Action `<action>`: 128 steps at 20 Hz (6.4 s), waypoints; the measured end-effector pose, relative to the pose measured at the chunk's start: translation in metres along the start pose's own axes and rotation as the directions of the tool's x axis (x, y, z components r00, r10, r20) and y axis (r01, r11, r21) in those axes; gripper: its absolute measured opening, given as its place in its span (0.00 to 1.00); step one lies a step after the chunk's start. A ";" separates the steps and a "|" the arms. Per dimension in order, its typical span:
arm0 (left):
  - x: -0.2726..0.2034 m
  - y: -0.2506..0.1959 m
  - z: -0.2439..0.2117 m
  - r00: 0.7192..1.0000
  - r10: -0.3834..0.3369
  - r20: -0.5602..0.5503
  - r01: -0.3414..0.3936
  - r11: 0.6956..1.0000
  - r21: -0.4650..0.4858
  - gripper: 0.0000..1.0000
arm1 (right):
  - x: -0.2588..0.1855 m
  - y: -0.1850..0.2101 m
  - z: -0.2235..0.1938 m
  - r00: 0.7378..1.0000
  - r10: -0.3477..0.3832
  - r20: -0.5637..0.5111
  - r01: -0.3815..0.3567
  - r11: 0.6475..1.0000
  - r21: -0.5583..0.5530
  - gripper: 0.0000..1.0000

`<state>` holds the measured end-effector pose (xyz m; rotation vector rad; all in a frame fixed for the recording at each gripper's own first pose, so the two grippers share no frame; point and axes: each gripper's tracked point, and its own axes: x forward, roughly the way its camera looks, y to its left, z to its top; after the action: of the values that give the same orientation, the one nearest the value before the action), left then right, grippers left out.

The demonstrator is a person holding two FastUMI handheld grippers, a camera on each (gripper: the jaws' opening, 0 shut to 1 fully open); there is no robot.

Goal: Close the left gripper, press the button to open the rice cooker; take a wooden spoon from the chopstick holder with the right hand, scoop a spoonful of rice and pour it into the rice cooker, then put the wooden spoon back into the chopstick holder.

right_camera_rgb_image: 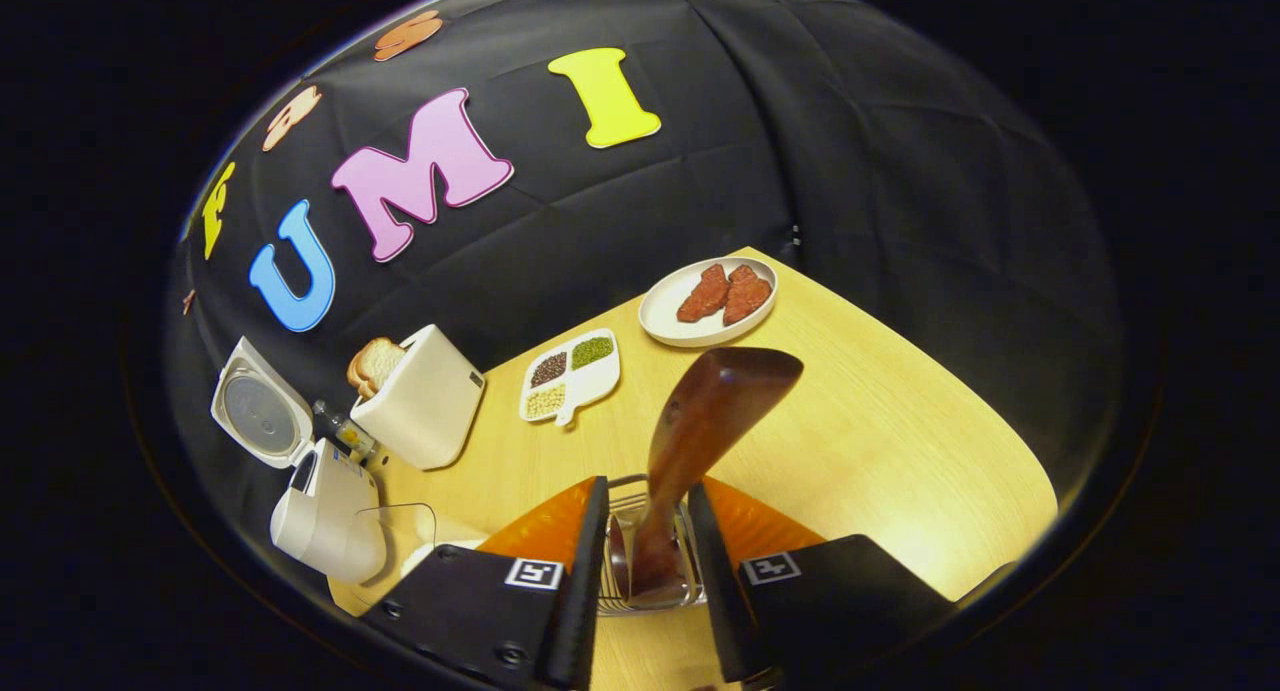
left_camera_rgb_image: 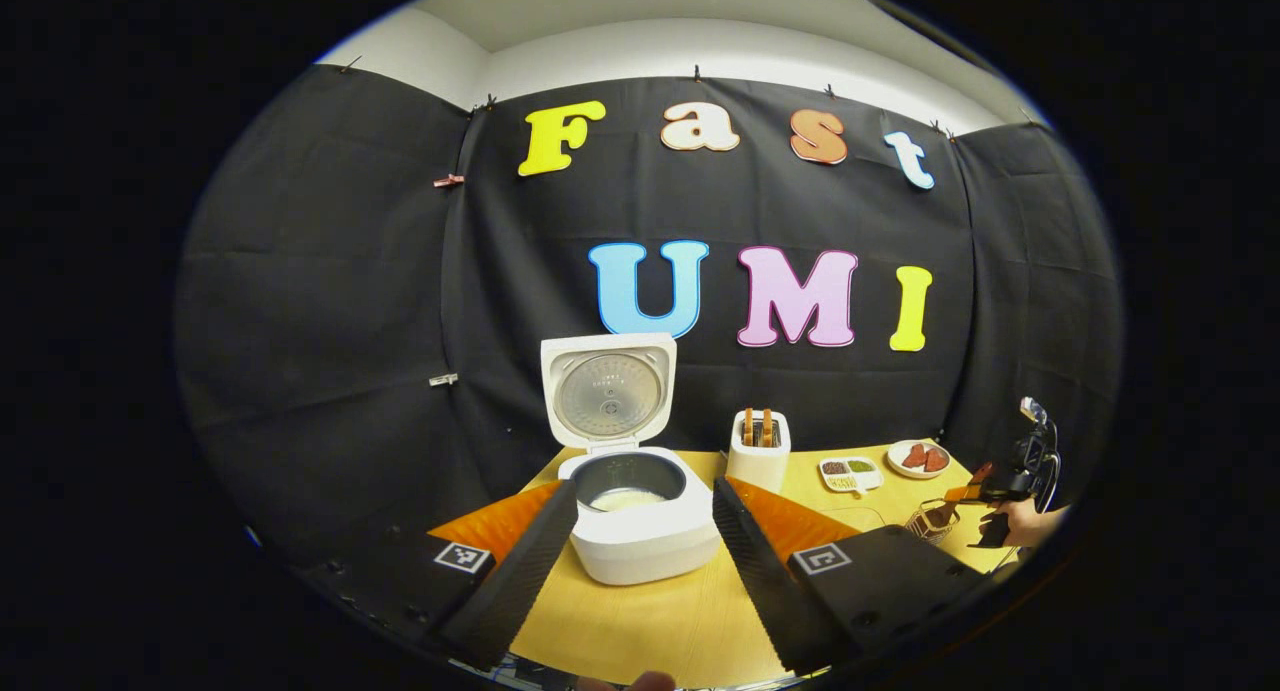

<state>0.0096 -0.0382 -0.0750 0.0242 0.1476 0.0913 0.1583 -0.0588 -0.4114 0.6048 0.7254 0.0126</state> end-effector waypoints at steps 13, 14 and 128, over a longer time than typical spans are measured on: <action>0.083 0.029 0.119 0.966 -0.092 0.243 0.104 0.994 -0.036 0.95 | -0.146 -0.028 0.033 0.974 -0.133 0.186 0.137 0.991 -0.008 0.98; 0.092 0.032 0.131 0.961 -0.092 0.261 0.109 0.993 -0.050 0.95 | -0.159 -0.023 0.041 0.968 -0.131 0.214 0.138 0.990 -0.022 0.98; -0.013 0.036 0.023 0.957 -0.222 0.186 0.228 0.974 -0.010 0.96 | -0.339 0.224 0.099 0.813 0.230 0.534 0.048 0.889 -0.456 0.99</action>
<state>-0.0027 -0.0042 -0.0493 -0.0154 -0.0370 -0.1364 0.0071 0.0035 -0.0262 0.1660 0.0772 0.0846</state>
